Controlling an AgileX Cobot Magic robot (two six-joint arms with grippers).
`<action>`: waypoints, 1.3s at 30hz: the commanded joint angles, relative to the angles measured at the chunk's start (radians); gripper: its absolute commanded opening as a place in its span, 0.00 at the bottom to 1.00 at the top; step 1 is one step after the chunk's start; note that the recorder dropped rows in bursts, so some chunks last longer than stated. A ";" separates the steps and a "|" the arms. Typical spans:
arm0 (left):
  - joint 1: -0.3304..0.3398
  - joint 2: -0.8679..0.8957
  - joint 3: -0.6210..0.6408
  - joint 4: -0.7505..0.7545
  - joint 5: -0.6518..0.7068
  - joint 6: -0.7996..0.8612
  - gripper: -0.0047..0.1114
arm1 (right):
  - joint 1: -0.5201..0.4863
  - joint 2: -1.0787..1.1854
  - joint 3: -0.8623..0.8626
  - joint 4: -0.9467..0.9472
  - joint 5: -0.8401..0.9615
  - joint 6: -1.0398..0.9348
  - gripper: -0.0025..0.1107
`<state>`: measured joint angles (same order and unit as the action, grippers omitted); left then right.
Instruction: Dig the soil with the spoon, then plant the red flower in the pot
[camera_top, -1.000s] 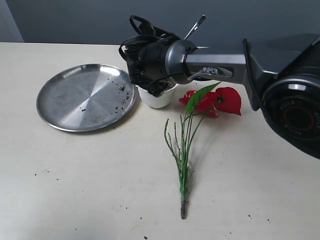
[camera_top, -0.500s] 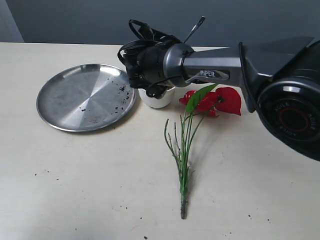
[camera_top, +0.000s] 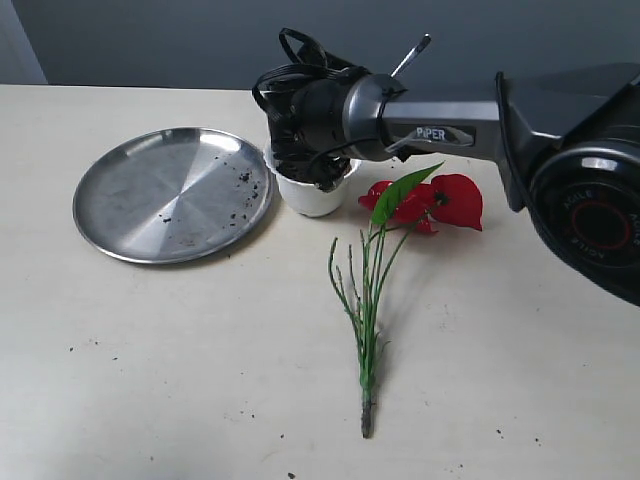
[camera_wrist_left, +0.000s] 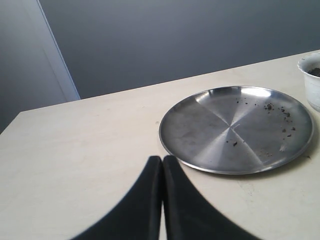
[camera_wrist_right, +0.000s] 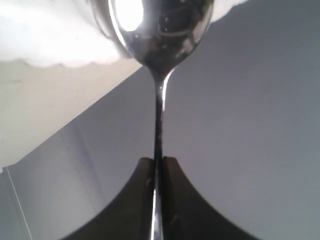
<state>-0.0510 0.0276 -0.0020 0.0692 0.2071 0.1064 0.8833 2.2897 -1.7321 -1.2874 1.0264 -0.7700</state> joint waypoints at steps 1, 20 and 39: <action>-0.002 -0.004 0.002 0.001 -0.006 -0.005 0.04 | -0.004 -0.011 0.002 0.024 -0.001 -0.015 0.02; -0.002 -0.004 0.002 0.001 -0.006 -0.005 0.04 | -0.004 -0.007 -0.067 0.083 0.009 -0.018 0.02; -0.002 -0.004 0.002 0.001 -0.006 -0.005 0.04 | 0.006 0.011 -0.069 -0.036 0.038 -0.038 0.02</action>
<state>-0.0510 0.0276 -0.0020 0.0692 0.2071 0.1064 0.9051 2.3108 -1.7989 -1.2428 1.0245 -0.8126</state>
